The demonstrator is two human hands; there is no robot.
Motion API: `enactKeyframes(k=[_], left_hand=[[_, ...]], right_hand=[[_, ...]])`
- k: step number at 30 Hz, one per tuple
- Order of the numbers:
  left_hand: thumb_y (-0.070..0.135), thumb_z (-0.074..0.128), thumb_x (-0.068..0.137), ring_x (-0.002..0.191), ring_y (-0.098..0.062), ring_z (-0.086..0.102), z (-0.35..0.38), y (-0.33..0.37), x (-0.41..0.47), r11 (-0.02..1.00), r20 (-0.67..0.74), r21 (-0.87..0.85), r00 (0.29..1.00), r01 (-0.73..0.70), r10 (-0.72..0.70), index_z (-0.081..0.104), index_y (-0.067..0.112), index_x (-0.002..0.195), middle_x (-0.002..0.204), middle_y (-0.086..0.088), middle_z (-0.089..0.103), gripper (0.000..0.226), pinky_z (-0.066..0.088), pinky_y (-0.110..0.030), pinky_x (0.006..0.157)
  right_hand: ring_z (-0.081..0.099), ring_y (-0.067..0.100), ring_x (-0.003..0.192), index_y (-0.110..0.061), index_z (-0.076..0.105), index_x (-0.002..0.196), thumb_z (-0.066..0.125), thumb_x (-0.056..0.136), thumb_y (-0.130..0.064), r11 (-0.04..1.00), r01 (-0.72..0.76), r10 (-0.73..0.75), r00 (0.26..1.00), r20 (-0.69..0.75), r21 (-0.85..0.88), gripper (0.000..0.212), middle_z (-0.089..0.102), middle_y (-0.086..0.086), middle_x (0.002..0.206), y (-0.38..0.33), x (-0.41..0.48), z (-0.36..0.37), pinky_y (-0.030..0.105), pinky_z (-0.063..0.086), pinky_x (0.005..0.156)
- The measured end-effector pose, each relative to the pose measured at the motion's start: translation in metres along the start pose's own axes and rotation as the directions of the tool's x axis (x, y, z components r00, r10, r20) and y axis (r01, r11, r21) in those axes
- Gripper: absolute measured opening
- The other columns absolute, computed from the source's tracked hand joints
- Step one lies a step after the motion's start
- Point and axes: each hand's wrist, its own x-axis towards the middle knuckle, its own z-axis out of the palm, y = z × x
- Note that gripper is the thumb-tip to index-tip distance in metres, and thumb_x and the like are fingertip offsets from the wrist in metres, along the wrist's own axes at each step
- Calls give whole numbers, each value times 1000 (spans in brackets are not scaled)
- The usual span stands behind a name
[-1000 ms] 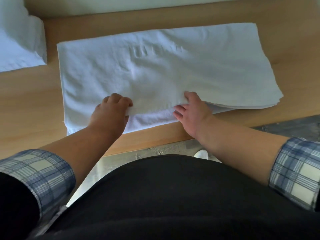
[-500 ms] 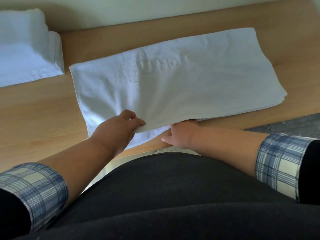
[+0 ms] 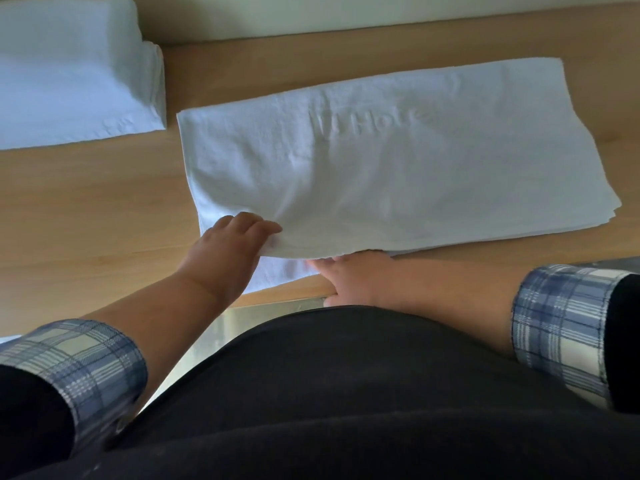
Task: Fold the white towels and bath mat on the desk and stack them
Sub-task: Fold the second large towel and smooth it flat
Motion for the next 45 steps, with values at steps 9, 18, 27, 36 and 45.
enactKeyframes(k=[9,18,27,36,45], left_hand=[[15,66,88,115,-25,55,7,-7,-26,985,239,120,967,-123,92,37,35,151,142,7,51,72,46,-40,97],[70,16,92,98,-19,64,1,-15,-9,982,274,18,943,189,-187,48,43,133,108,12,66,60,51,-35,76],[51,39,101,155,-22,-5,26,-36,30,982,307,59,933,180,-189,6,29,160,169,3,0,71,0,-45,122],[23,47,100,130,-25,48,-10,-15,113,930,61,-183,947,320,-315,58,28,135,141,-1,52,37,38,-42,110],[44,25,104,155,-26,-5,35,-10,176,998,188,2,980,61,-60,13,35,160,169,-4,0,58,-2,-48,125]], right_hand=[[63,17,78,-31,49,96,48,78,-63,999,-50,50,979,198,-4,37,60,-13,86,-8,5,-23,32,43,59],[58,10,106,-34,57,133,46,101,-44,969,-126,164,972,-170,212,35,64,-15,112,-11,-16,-73,17,39,81],[60,14,100,-30,63,118,42,98,-51,971,-239,239,968,-80,9,36,64,-10,104,17,-13,-57,36,50,86],[15,26,153,-26,45,147,43,103,-34,942,-331,332,900,-282,53,44,30,3,162,58,51,-66,48,8,123],[1,28,155,-39,18,156,27,95,-59,923,-378,340,891,-302,-77,65,7,5,168,67,54,-43,58,-1,122]])
